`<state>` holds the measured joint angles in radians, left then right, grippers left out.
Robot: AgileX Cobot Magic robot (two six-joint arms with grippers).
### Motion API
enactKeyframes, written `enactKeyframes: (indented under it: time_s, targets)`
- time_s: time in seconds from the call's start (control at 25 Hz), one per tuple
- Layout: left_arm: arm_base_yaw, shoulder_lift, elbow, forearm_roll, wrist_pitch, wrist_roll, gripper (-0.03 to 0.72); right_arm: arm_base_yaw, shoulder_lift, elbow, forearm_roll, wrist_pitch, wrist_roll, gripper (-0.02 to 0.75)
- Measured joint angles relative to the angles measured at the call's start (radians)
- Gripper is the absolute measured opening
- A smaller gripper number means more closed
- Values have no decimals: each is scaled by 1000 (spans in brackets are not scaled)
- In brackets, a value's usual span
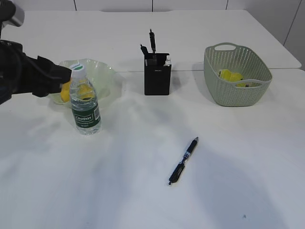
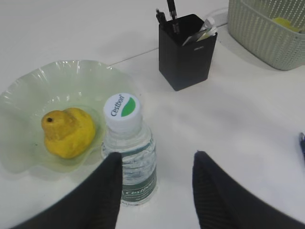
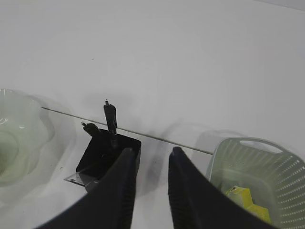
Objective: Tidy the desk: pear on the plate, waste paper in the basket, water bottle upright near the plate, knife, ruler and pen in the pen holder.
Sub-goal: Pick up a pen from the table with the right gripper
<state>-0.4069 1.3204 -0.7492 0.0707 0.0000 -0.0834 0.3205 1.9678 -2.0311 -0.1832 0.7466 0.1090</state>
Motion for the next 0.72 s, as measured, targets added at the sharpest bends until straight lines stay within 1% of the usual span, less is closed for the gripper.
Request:
enactKeyframes:
  time_s: [0.16,0.4,0.72]
  targets:
    - [-27,0,0,-14,-25,0,340,0,-7,0,0,2,0,181]
    - [-87,0,0,-17,-51,0,340,0,-7,0,0,2,0,181]
    - [-94,14,0,-17,-116,0,340,0,-7,0,0,2,0,182]
